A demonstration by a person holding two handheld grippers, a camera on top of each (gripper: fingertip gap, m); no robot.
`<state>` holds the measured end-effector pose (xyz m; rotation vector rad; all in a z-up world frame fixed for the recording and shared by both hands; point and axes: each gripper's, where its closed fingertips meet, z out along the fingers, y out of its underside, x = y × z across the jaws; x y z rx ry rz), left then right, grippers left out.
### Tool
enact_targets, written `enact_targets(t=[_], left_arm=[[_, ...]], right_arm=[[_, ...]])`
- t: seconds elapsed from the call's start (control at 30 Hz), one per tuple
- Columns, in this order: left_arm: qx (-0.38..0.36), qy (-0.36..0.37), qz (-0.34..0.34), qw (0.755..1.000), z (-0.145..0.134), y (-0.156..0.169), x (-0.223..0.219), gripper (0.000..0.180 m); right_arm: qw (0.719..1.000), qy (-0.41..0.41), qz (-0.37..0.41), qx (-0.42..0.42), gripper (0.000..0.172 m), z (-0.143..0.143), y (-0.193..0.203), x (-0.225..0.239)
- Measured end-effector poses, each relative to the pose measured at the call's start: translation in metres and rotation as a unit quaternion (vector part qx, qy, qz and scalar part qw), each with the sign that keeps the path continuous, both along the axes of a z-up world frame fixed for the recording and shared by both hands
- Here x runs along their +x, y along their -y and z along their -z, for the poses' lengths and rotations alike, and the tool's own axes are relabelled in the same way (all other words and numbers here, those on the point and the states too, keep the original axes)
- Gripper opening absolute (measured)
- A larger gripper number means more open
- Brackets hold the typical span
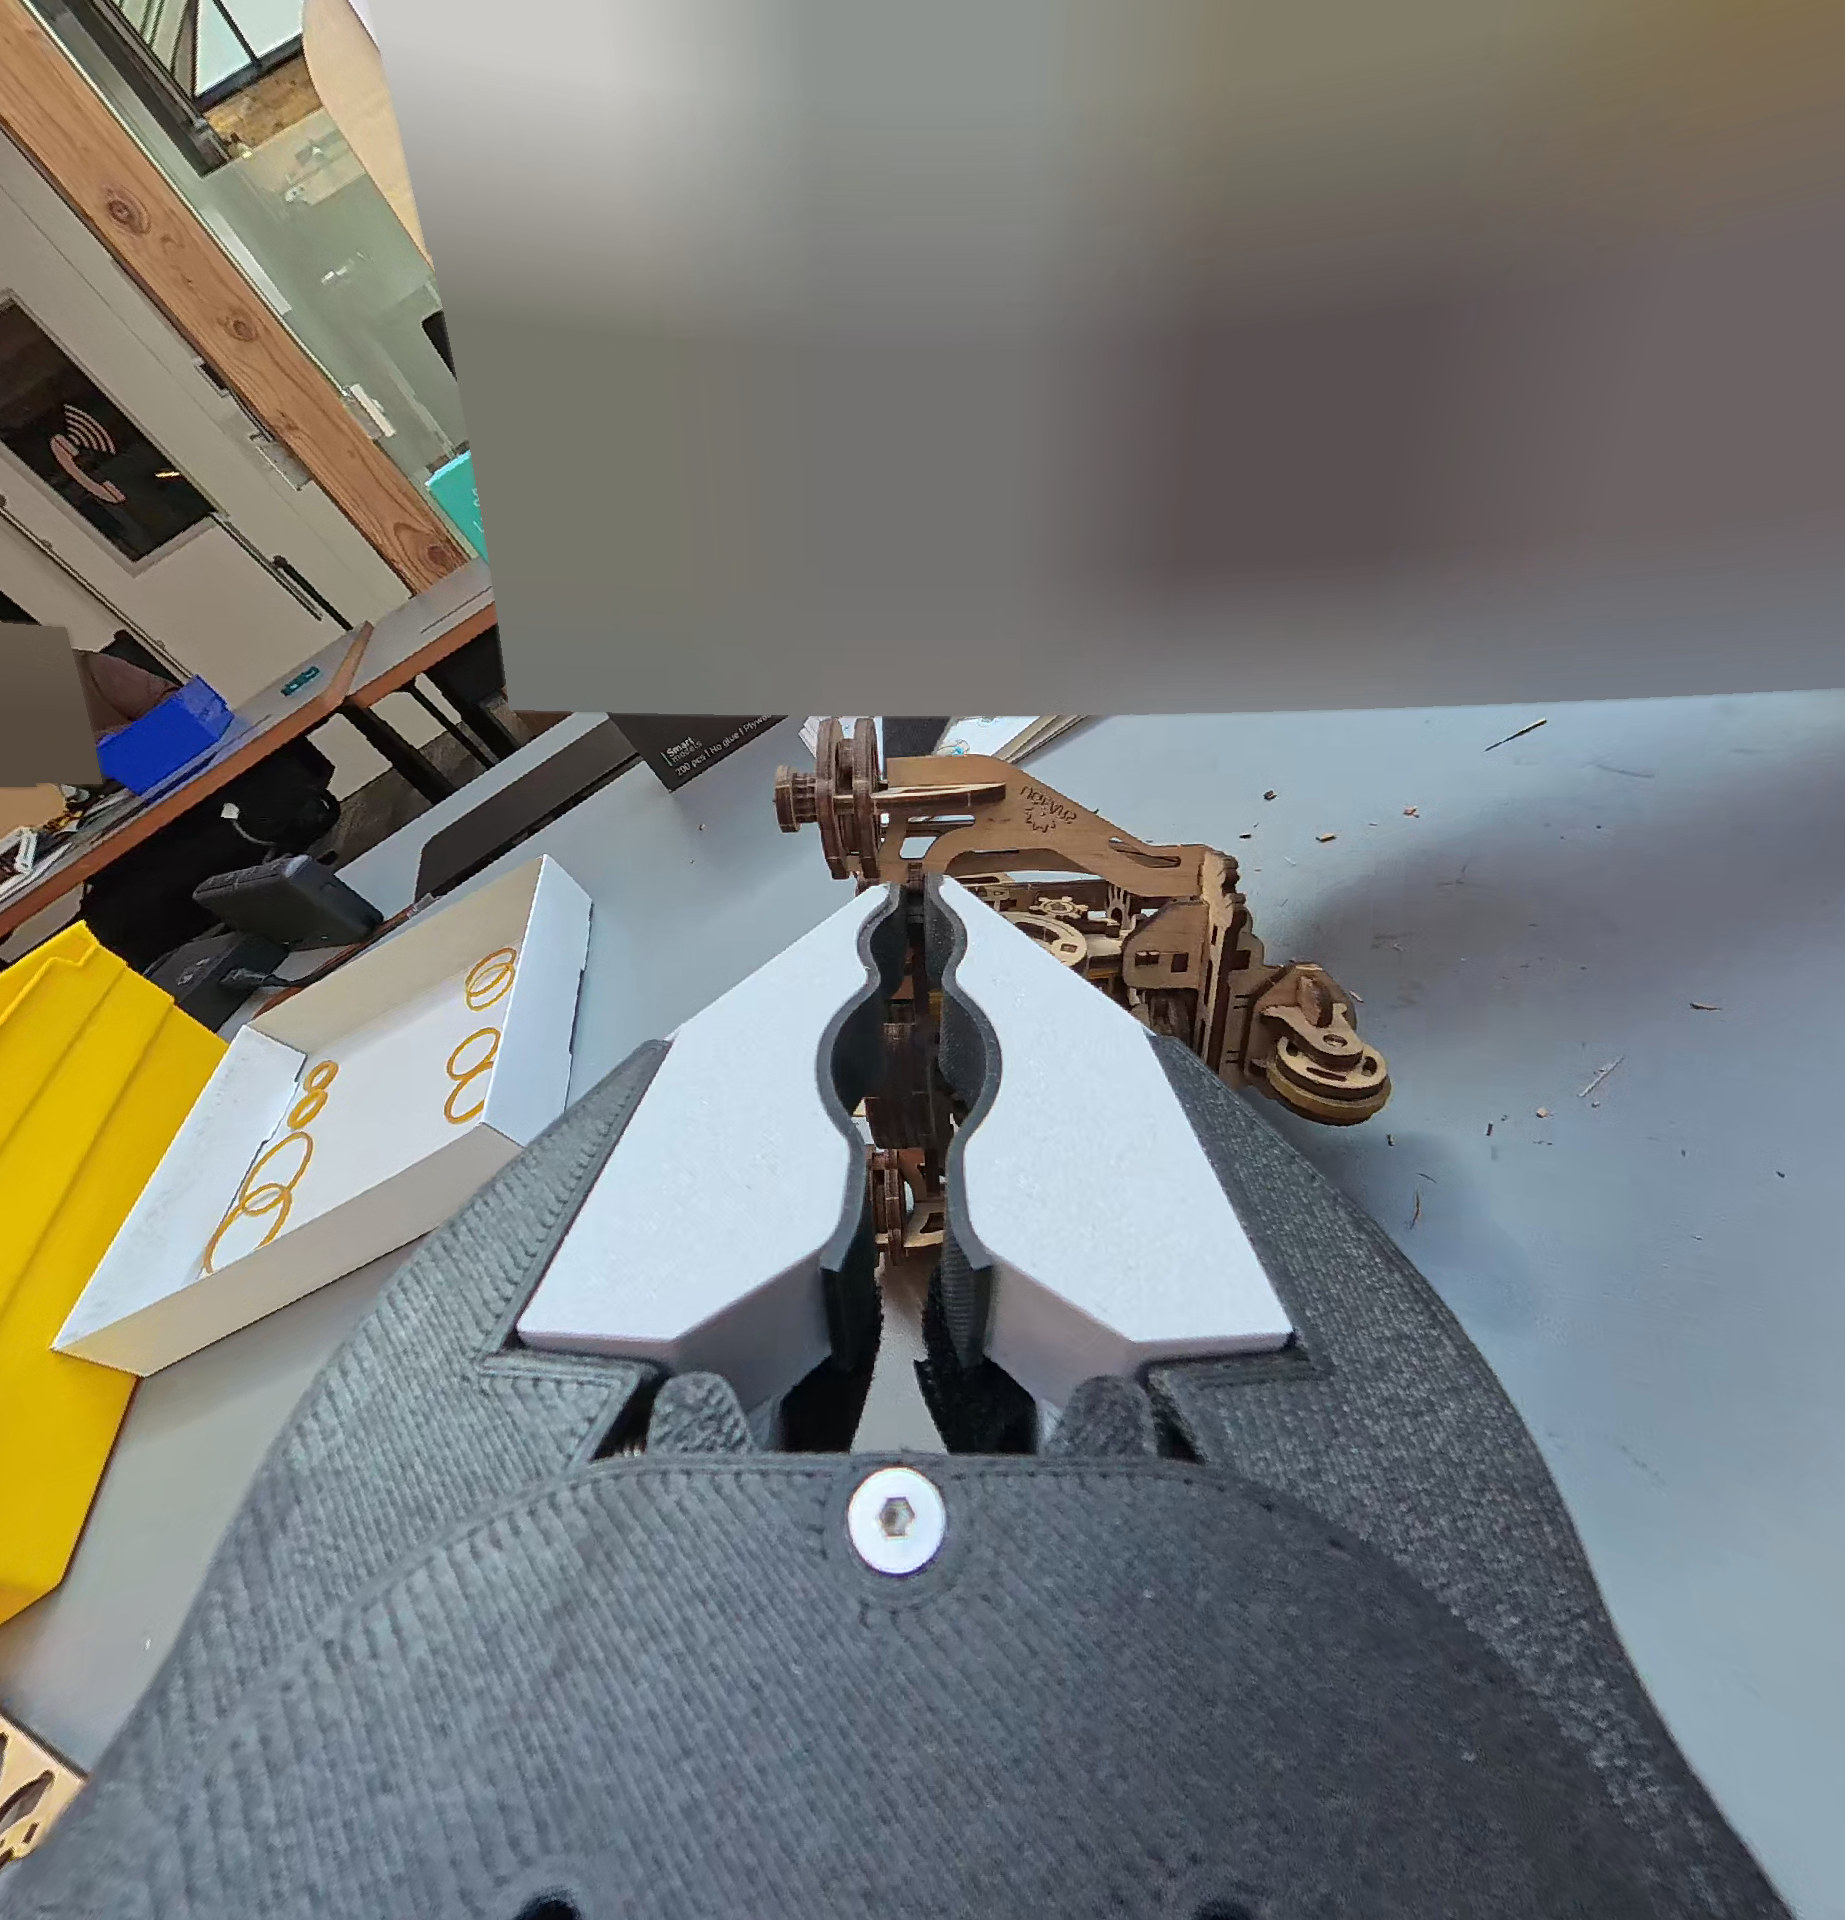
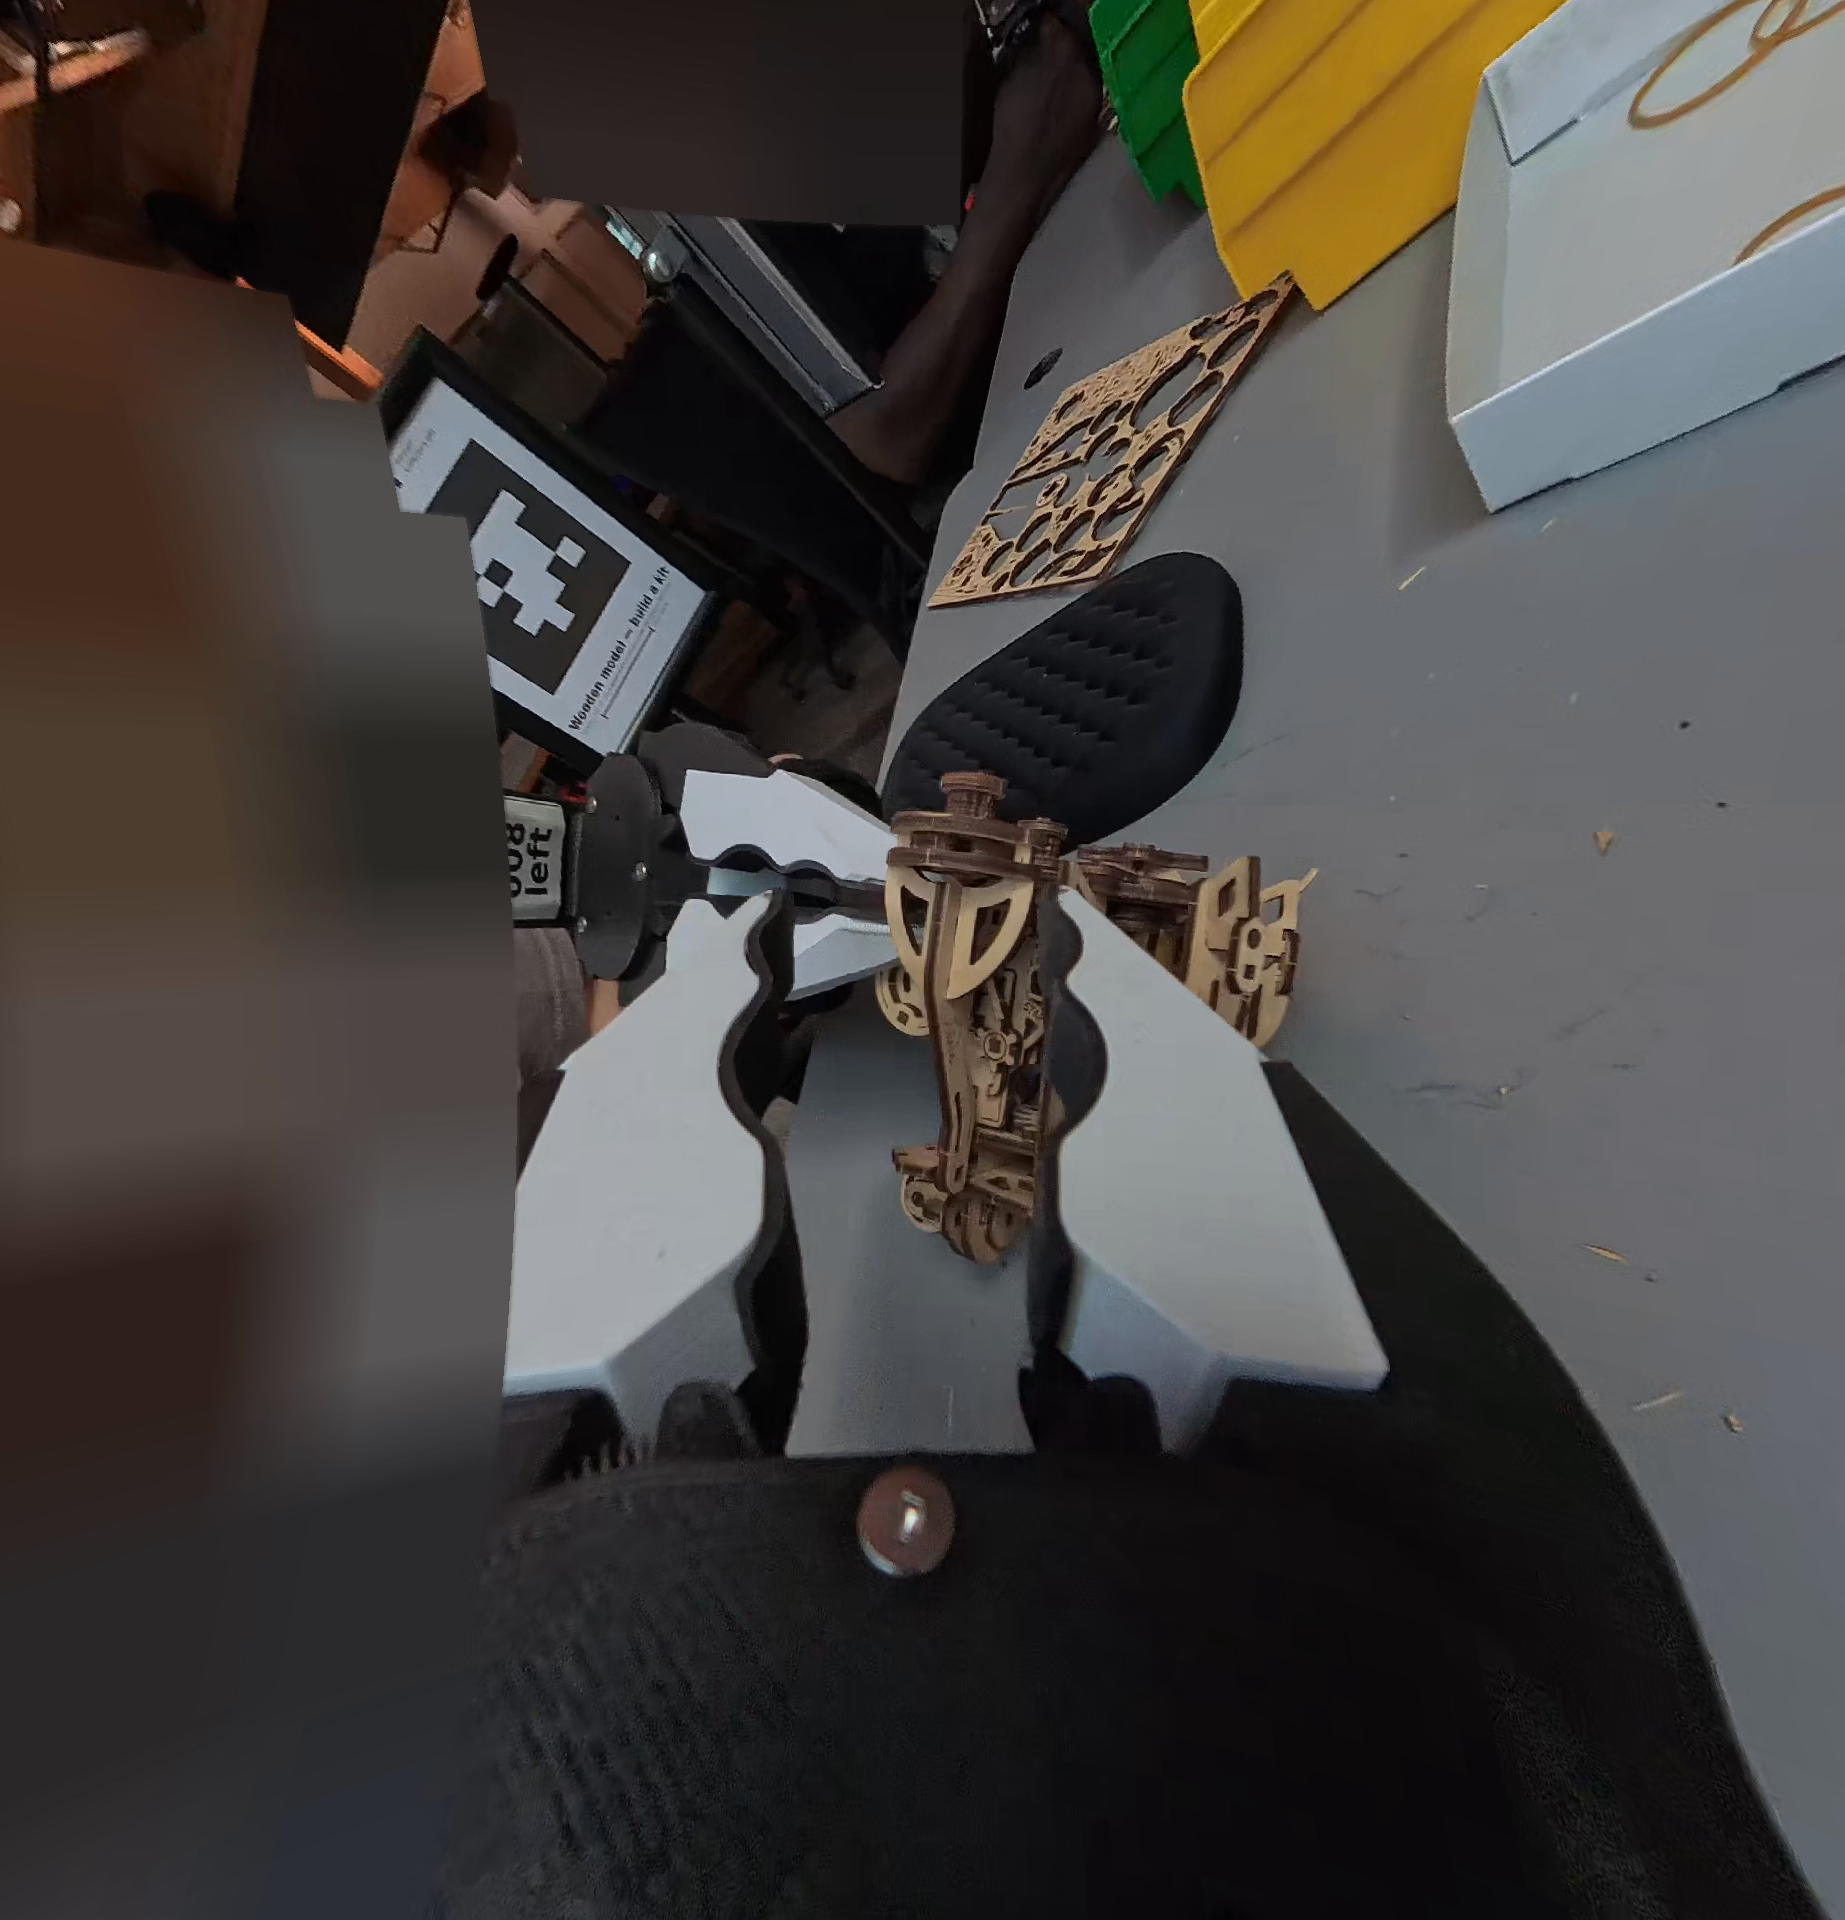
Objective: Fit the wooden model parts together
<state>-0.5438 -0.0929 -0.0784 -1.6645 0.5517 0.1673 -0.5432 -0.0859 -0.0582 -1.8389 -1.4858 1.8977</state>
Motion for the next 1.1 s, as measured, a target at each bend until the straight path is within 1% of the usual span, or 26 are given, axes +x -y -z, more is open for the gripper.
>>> enact_targets(t=[0.03, 0.1, 0.13, 0.23, 0.37, 0.43, 0.5, 0.57, 0.67, 0.77, 0.93, 1.1], left_arm=[[0.000, 0.000, 0.000, 1.000, 0.000, 0.000, 0.000, 0.000], [0.000, 0.003, 0.000, 1.000, 0.000, -0.001, 0.000, 0.000], [0.000, 0.004, 0.000, 1.000, 0.000, -0.001, -0.001, 0.000], [-0.001, 0.004, -0.001, 1.000, 0.000, -0.001, -0.001, 0.001], [-0.003, 0.005, -0.004, 1.000, 0.000, -0.002, -0.001, 0.000], [-0.004, 0.006, -0.004, 1.000, 0.000, -0.002, -0.002, 0.000], [-0.005, 0.005, -0.004, 1.000, 0.000, -0.002, -0.002, 0.000], [-0.004, 0.004, -0.005, 1.000, 0.000, -0.002, -0.002, 0.000], [-0.005, 0.004, -0.007, 1.000, 0.000, -0.003, -0.002, 0.001], [-0.005, 0.001, -0.008, 1.000, 0.000, -0.003, -0.002, 0.000], [-0.005, -0.003, -0.009, 1.000, 0.000, -0.003, -0.003, 0.000], [-0.005, -0.003, -0.009, 1.000, 0.000, -0.003, -0.003, 0.000]], right_arm=[[0.999, -0.004, 0.001, 0.036, 0.045, 0.001, 0.000, 0.000], [0.996, 0.006, 0.003, 0.085, 0.045, 0.005, 0.001, 0.000], [0.995, 0.013, 0.002, 0.097, 0.045, 0.008, 0.002, -0.001], [0.995, 0.017, 0.017, 0.093, 0.048, 0.008, 0.002, -0.004], [0.990, 0.033, 0.033, 0.131, 0.047, 0.010, 0.000, -0.005], [0.986, 0.044, 0.044, 0.157, 0.044, 0.012, -0.003, -0.005], [0.981, 0.052, 0.050, 0.180, 0.034, 0.015, -0.005, -0.005], [0.980, 0.054, 0.053, 0.186, 0.031, 0.015, -0.005, -0.006], [0.980, 0.053, 0.051, 0.184, 0.037, 0.014, -0.002, -0.006], [0.977, 0.057, 0.059, 0.199, 0.031, 0.015, -0.004, -0.007], [0.976, 0.057, 0.063, 0.202, 0.033, 0.015, -0.004, -0.008], [0.973, 0.060, 0.069, 0.213, 0.031, 0.015, -0.006, -0.008]])
